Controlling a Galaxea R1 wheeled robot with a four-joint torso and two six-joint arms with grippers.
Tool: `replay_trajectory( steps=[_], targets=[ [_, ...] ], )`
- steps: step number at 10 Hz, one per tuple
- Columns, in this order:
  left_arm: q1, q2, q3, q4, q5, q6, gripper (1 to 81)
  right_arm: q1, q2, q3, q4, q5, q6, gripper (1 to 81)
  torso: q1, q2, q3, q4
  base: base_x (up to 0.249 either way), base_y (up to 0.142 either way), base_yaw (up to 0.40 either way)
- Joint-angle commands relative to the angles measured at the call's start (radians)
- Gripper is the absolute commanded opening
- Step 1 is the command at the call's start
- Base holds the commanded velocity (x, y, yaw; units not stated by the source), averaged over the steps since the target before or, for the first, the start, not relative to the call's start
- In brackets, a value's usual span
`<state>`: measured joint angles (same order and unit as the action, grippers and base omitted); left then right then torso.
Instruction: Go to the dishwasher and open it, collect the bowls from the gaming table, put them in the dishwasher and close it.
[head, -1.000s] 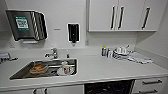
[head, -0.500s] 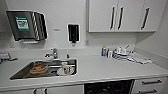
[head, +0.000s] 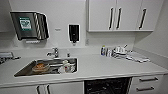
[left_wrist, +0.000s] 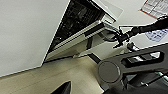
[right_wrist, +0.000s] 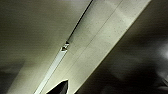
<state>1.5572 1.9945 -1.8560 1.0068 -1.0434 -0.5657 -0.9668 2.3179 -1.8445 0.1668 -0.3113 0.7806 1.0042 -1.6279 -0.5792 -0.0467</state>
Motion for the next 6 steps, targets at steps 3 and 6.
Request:
replay_trajectory(
  steps=[3,6],
  targets=[
    [-0.049,-0.066,-0.005,0.004,-0.007,0.001,81.1,0.065,0.065,0.032,-0.073,-0.144,-0.075,81.1,0.001,0.0,-0.001,0.0,-0.076,0.0,0.0],
    [-0.05,-0.06,-0.005,0.004,-0.006,0.001,81.1,0.046,0.093,0.004,-0.079,-0.144,-0.077,81.1,0.003,0.001,-0.002,0.0,-0.081,0.0,0.0]
  ],
)
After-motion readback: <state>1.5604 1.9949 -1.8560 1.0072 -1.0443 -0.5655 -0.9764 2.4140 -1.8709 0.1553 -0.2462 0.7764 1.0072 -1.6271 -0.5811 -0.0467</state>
